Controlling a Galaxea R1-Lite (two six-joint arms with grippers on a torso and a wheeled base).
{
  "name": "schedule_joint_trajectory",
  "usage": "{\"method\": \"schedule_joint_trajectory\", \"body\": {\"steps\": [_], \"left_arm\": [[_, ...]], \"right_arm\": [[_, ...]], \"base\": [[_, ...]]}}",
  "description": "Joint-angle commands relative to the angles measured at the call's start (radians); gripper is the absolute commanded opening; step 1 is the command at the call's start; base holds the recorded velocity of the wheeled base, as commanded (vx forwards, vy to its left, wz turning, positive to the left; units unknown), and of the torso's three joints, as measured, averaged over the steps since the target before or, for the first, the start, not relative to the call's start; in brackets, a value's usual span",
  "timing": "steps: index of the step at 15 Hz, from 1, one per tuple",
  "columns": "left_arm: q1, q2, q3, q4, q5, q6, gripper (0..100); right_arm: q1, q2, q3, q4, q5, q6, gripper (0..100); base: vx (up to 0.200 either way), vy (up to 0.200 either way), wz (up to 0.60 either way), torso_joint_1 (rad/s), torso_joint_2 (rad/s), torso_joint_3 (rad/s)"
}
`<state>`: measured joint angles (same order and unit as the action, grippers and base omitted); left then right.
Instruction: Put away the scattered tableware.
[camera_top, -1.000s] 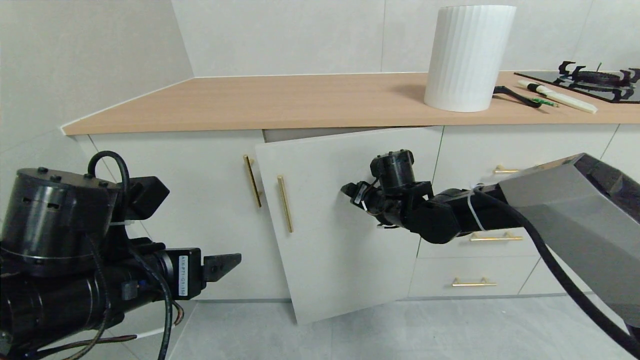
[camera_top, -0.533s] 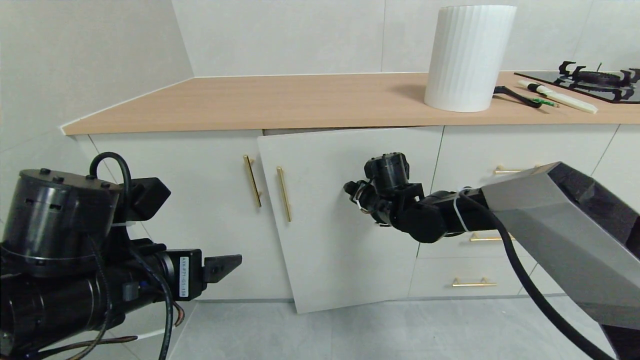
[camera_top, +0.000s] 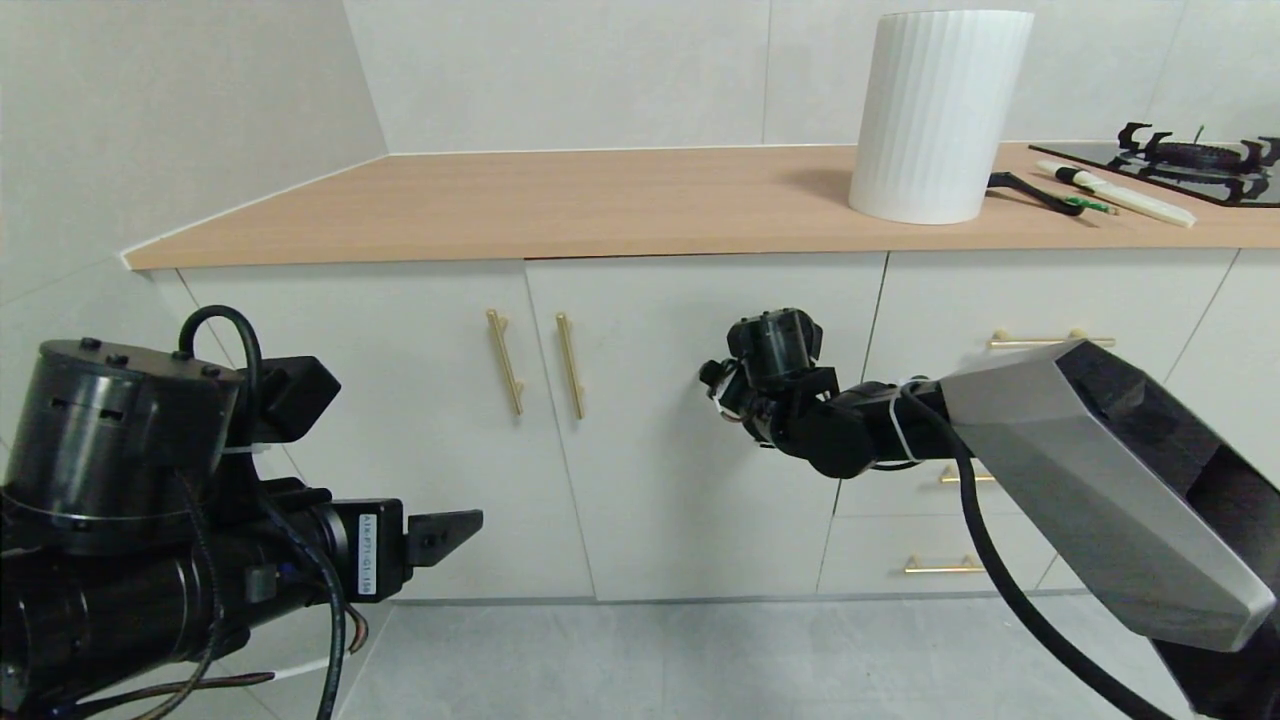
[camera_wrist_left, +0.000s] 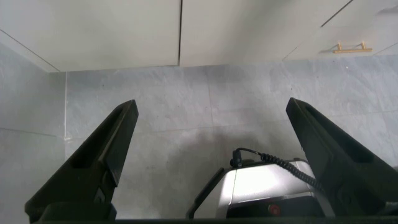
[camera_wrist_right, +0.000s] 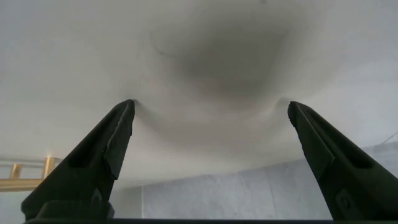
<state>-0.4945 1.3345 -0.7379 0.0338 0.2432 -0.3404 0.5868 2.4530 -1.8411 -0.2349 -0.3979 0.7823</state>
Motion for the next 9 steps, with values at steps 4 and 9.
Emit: {"method": "schedule_joint_trajectory", "body": {"steps": [4, 9], "left_arm": [[-0.001, 0.002, -0.002, 0.000, 0.001, 0.000, 100], [0.001, 0.002, 0.000, 0.000, 0.001, 0.000, 100]], "right_arm": [[-0.004, 0.006, -0.003, 0.000, -0.004, 0.000, 100], [-0.022, 0.024, -0.049, 0.029, -0.026, 0.000, 100]], "base": [[0.000, 0.000, 0.00, 0.000, 0.00, 0.000], [0.000, 0.000, 0.00, 0.000, 0.00, 0.000]]}}
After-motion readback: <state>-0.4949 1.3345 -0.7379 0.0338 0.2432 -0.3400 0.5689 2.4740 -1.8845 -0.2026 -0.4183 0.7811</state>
